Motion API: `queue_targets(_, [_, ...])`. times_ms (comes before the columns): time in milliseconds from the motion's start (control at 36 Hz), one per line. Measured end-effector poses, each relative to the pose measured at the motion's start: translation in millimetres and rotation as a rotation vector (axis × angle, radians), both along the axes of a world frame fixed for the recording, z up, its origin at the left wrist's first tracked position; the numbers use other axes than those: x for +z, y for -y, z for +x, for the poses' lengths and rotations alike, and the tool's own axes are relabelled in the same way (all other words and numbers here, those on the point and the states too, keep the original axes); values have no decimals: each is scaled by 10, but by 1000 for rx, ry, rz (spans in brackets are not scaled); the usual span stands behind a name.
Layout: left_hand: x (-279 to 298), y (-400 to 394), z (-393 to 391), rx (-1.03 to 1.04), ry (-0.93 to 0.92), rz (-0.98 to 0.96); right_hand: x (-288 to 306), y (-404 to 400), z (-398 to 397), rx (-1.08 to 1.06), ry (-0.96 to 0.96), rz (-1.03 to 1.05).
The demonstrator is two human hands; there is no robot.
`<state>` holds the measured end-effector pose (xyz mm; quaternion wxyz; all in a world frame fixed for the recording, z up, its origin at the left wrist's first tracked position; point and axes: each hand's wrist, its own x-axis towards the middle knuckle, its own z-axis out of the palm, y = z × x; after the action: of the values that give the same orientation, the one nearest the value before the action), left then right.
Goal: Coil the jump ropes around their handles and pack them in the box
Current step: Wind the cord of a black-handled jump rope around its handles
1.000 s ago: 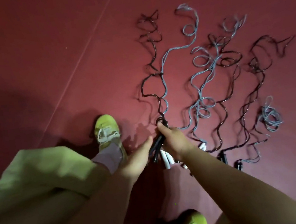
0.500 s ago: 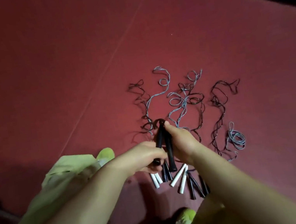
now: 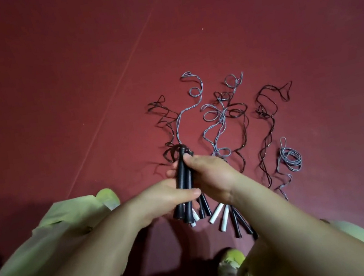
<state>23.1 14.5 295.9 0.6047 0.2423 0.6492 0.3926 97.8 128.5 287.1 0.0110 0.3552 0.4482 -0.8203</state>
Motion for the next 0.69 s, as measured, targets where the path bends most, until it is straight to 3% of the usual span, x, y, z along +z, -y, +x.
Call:
queue_targets(83, [40, -42, -21, 36, 184, -10, 23, -69, 1, 19, 35, 53])
queue_targets(194, [62, 4, -138, -1, 330, 33, 104, -363, 15, -42, 139, 428])
queue_targets(250, [71, 57, -199, -103, 370, 80, 106, -452, 29, -75, 38, 538])
queue_targets(333, [78, 92, -274, -207, 491, 192, 90, -411, 12, 59, -122, 650])
queue_targets(444, [103, 96, -340, -178, 637, 221, 70, -305, -138, 238, -155, 667])
queue_targets(556, [134, 105, -355, -90, 563, 161, 40, -322, -243, 257, -66, 751])
queue_targets(694, [46, 27, -332, 62, 258, 50, 85, -256, -292, 339, 114, 860])
